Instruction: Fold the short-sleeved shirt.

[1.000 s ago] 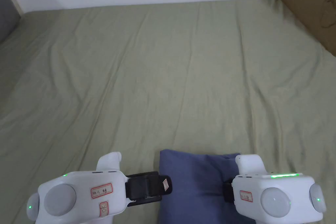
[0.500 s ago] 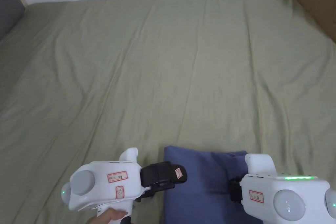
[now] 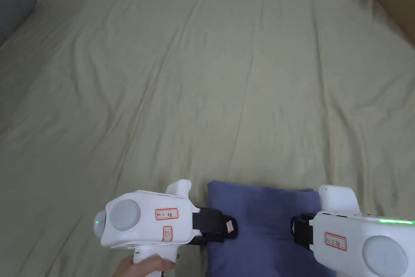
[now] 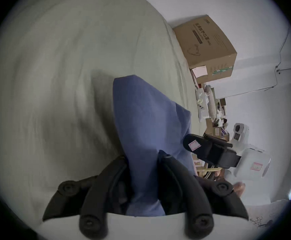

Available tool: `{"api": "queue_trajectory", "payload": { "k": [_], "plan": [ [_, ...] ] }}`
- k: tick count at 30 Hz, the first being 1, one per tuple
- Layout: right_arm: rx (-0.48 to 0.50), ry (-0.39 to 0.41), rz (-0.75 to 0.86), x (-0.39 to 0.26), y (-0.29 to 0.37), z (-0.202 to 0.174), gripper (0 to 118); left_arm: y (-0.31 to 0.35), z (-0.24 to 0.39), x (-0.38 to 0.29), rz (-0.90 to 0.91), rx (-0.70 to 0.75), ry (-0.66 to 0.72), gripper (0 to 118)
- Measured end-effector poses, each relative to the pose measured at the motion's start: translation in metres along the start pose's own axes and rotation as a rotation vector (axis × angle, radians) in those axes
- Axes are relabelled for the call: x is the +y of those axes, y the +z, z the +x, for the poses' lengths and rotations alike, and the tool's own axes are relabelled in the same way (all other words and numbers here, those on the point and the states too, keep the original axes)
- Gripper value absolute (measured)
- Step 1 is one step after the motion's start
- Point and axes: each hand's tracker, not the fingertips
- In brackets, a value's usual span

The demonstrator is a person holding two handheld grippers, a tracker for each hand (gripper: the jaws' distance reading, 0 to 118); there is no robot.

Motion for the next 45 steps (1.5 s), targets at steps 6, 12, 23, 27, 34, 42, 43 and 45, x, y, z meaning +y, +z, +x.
{"api": "queue_trajectory", "payload": {
  "k": [6,12,23,27,34,42,43,45],
  "plan": [
    [-0.003,0.029,0.058,0.012,0.017,-0.015,1,0.039,-0.014,0.011,-0.024,0.013,-0.092,22],
    [-0.006,0.045,0.07,0.02,0.016,-0.027,1,0.132,-0.049,0.029,0.018,0.202,-0.107,22],
    [0.003,0.079,0.036,0.023,0.009,-0.05,1,0.29,-0.15,0.072,-0.026,0.918,-0.113,22],
    [-0.009,0.1,0.029,0.022,0.006,-0.053,1,0.303,-0.171,0.079,-0.095,1.201,-0.163,22],
    [-0.021,0.096,0.015,0.021,0.001,-0.045,1,0.315,-0.197,0.08,-0.119,1.298,-0.14,41],
    [-0.018,0.08,-0.004,0.014,-0.005,-0.033,1,0.342,-0.156,0.071,0.107,1.231,-0.084,98],
    [-0.014,0.076,-0.003,0.014,-0.004,-0.034,1,0.343,-0.145,0.069,0.126,1.192,-0.089,98],
    [0.001,0.066,0.002,0.013,-0.003,-0.033,1,0.341,-0.125,0.065,0.148,1.132,-0.09,98]
  ]
}}
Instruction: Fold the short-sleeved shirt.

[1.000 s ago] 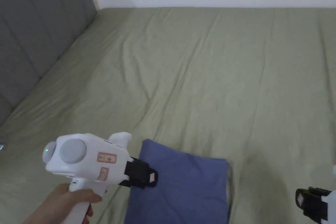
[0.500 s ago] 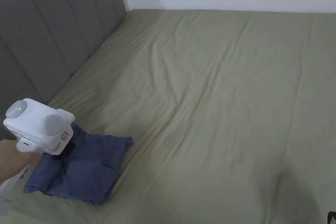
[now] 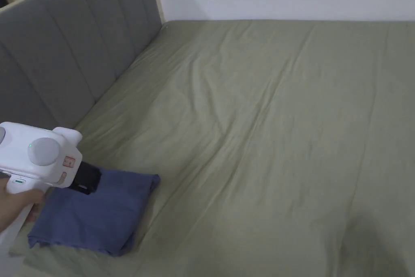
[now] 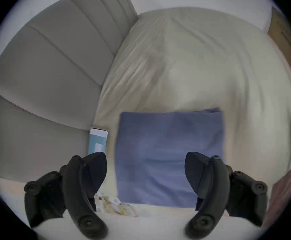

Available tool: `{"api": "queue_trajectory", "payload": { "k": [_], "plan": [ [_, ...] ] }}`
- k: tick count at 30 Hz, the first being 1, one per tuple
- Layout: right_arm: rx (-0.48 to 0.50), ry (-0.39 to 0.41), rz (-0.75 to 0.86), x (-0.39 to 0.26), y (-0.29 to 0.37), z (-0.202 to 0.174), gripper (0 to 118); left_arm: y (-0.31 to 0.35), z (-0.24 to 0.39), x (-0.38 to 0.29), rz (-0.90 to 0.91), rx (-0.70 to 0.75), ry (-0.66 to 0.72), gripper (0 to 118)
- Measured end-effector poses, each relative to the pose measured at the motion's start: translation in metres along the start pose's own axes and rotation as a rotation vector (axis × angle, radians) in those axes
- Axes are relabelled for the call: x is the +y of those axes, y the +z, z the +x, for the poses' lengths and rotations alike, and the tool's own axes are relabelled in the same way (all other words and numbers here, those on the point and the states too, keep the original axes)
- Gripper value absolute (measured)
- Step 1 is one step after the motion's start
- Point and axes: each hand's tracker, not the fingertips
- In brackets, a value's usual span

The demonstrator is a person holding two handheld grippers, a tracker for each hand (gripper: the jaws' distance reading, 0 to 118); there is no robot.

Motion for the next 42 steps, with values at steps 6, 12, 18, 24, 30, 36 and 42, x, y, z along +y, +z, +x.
{"api": "queue_trajectory", "payload": {
  "k": [6,12,18,24,30,36,42],
  "plan": [
    [0.047,-0.013,0.044,-0.001,0.014,0.001,1,0.048,0.06,-0.024,0.11,-0.395,0.118,0],
    [0.076,-0.037,0.109,0.0,0.036,0.01,1,0.086,0.14,-0.056,0.305,-0.36,0.067,0],
    [0.069,-0.028,0.195,0.007,0.058,0.019,1,0.135,0.201,-0.069,0.445,-0.414,0.077,0],
    [0.017,0.047,0.38,0.021,0.099,0.014,1,0.199,0.253,-0.079,0.655,-0.362,0.011,0],
    [-0.124,0.11,0.6,0.029,0.151,0.005,1,0.248,0.278,-0.095,0.856,-0.291,-0.027,0],
    [-0.245,0.231,0.812,0.029,0.207,-0.027,1,0.283,0.29,-0.103,1.026,-0.29,-0.008,0],
    [-0.258,0.202,0.927,0.033,0.229,-0.049,1,0.3,0.301,-0.109,1.096,-0.262,-0.015,0]
  ]
}}
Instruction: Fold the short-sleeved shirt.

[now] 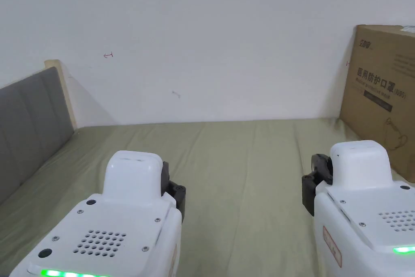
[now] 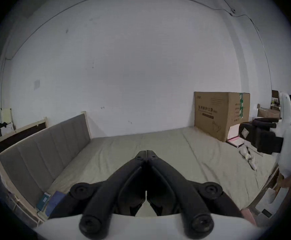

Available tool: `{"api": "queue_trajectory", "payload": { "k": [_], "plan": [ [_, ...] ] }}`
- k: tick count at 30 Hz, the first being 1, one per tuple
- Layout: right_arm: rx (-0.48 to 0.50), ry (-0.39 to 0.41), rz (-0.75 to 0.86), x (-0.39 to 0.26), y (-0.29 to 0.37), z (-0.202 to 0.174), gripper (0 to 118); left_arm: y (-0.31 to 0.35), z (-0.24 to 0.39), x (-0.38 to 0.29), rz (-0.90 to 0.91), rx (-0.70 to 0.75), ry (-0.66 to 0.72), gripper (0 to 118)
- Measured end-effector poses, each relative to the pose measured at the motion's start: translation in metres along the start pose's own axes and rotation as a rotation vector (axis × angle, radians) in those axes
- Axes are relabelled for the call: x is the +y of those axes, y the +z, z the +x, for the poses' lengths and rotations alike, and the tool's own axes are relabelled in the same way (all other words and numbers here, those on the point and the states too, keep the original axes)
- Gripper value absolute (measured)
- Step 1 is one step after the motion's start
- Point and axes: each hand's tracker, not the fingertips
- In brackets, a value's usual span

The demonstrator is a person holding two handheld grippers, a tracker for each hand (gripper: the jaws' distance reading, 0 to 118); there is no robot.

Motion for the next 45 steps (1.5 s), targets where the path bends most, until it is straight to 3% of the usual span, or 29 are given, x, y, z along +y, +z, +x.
{"api": "queue_trajectory", "payload": {
  "k": [6,8,9,11,12,13,14,20,23,28,30,37,45],
  "plan": [
    [-0.04,-0.02,0.023,-0.002,0.003,-0.006,2,0.004,-0.005,0.001,0.051,0.104,-0.012,0],
    [-0.038,-0.035,0.016,-0.003,0.003,-0.004,15,0.004,-0.006,-0.001,0.056,0.159,-0.029,2],
    [-0.038,-0.04,0.016,-0.003,0.004,-0.005,28,0.004,-0.006,-0.001,0.051,0.164,-0.026,13],
    [-0.04,-0.043,0.015,-0.005,0.004,-0.005,72,0.004,-0.011,-0.003,0.053,0.143,0.002,65],
    [-0.04,-0.045,0.016,-0.005,0.004,-0.004,87,0.004,-0.012,-0.004,0.056,0.139,0.017,83],
    [-0.04,-0.048,0.014,-0.006,0.004,-0.004,95,0.004,-0.012,-0.005,0.053,0.141,0.019,96],
    [-0.039,-0.053,0.019,-0.008,0.005,-0.004,97,0.004,-0.012,-0.005,0.053,0.14,0.02,99],
    [-0.047,-0.065,0.043,-0.012,0.005,-0.002,103,0.002,-0.015,-0.006,0.049,0.099,0.083,102],
    [-0.052,-0.089,0.061,-0.014,0.003,-0.002,109,-0.009,-0.023,-0.008,-0.036,-0.016,0.173,105],
    [-0.009,-0.272,-0.002,-0.02,-0.005,0.01,109,-0.016,-0.032,-0.011,-0.098,-0.126,0.307,105],
    [-0.006,-0.318,-0.017,-0.024,-0.008,0.016,109,-0.02,-0.032,-0.009,-0.156,-0.068,0.301,105],
    [-0.043,-0.239,0.007,-0.028,-0.007,0.019,109,-0.029,-0.029,-0.017,-0.214,0.121,0.308,104],
    [-0.034,-0.231,0.002,-0.03,-0.008,0.019,109,-0.028,-0.024,-0.021,-0.211,0.045,0.245,104]
  ]
}}
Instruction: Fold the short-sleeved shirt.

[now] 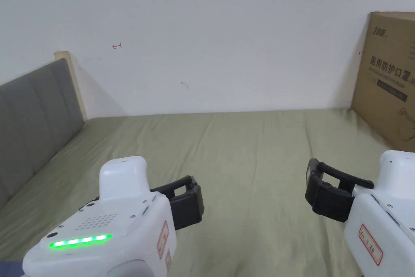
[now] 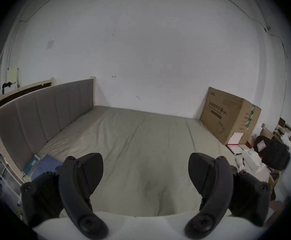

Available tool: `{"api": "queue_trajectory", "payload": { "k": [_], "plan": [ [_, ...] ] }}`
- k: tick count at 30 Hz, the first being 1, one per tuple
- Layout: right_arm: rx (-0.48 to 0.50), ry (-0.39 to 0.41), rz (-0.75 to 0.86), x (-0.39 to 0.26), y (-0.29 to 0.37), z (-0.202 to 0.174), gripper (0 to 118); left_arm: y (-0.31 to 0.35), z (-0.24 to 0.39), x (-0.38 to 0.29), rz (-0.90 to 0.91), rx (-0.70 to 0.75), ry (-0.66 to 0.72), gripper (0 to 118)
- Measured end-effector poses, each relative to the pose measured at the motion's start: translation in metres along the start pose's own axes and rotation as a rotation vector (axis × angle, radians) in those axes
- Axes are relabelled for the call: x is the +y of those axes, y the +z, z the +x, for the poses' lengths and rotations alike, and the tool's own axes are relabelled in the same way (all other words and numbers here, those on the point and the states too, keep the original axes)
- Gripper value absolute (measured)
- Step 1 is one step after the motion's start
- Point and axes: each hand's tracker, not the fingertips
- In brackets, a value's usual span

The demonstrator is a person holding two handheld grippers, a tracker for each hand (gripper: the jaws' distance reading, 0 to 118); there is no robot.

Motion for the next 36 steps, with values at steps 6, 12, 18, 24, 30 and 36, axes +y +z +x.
{"api": "queue_trajectory", "payload": {
  "k": [6,12,18,24,30,36],
  "plan": [
    [-0.007,0.027,-0.012,-0.002,0.0,-0.004,109,0.006,0.017,-0.003,0.037,0.068,-0.134,104],
    [-0.019,0.069,-0.006,-0.003,0.001,-0.005,109,0.024,0.022,-0.008,0.198,0.126,-0.169,110],
    [-0.015,0.082,-0.001,-0.004,0.002,-0.008,109,0.025,0.022,-0.005,0.156,0.078,-0.19,113],
    [-0.009,0.088,-0.004,-0.004,0.001,-0.008,109,0.025,0.019,-0.003,0.135,0.038,-0.148,113],
    [0.0,0.088,-0.01,-0.005,0.001,-0.008,109,0.026,0.021,-0.008,0.175,0.063,-0.206,114],
    [0.003,0.109,-0.003,-0.005,0.002,-0.01,109,0.023,0.016,-0.007,0.188,0.043,-0.16,113]
  ]
}}
